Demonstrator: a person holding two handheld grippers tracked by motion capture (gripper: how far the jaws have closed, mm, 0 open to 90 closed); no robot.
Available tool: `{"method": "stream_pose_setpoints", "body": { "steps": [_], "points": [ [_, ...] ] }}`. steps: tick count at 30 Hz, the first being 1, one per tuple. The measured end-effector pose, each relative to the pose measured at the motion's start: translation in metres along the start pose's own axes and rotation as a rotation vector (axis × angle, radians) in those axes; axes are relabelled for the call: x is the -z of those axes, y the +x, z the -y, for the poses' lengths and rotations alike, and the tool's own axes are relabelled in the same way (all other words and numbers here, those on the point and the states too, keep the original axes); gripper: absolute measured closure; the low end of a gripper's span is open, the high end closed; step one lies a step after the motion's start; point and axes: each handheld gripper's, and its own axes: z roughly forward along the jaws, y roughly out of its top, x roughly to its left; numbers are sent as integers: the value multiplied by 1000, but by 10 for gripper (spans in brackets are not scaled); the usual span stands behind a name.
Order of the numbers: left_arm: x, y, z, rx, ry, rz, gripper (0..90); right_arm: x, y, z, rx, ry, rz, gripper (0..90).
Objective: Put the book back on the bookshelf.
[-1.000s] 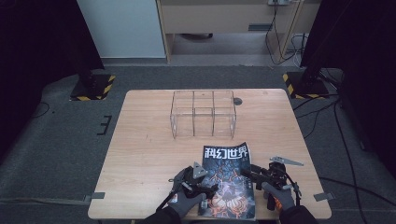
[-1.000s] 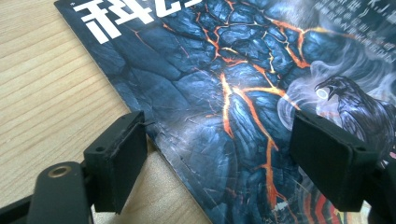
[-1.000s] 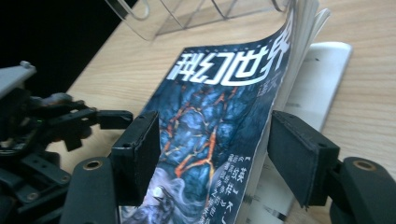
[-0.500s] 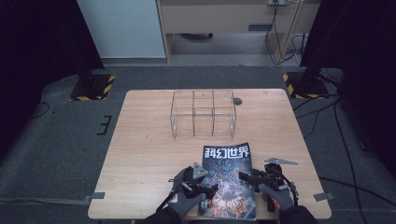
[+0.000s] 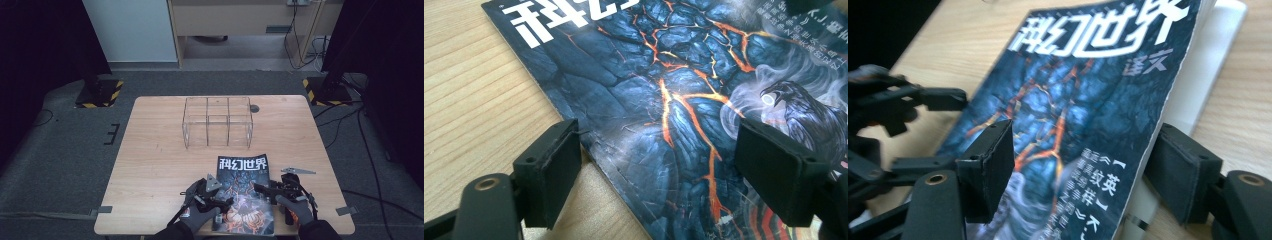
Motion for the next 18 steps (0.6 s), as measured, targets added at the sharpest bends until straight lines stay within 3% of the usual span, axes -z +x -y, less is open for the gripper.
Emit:
{"method": "stream_pose_setpoints", "body": {
  "steps": [3,4,5,6,8,18],
  "points": [
    [0,0,0,-1,-3,1,180,1,2,-2,9,-14,-41,319],
    [0,0,0,-1,-3,1,179,1,2,-2,9,-14,-41,319],
    [0,0,0,-2,-3,1,179,-6,3,0,37,35,-14,310],
    [0,0,0,-2,-3,3,179,-8,4,0,52,52,8,316],
    [0,0,0,-2,-2,5,178,-9,5,0,79,56,16,308],
    [-1,3,-1,3,-8,11,178,-21,3,-8,152,59,-13,344]
  ]
}}
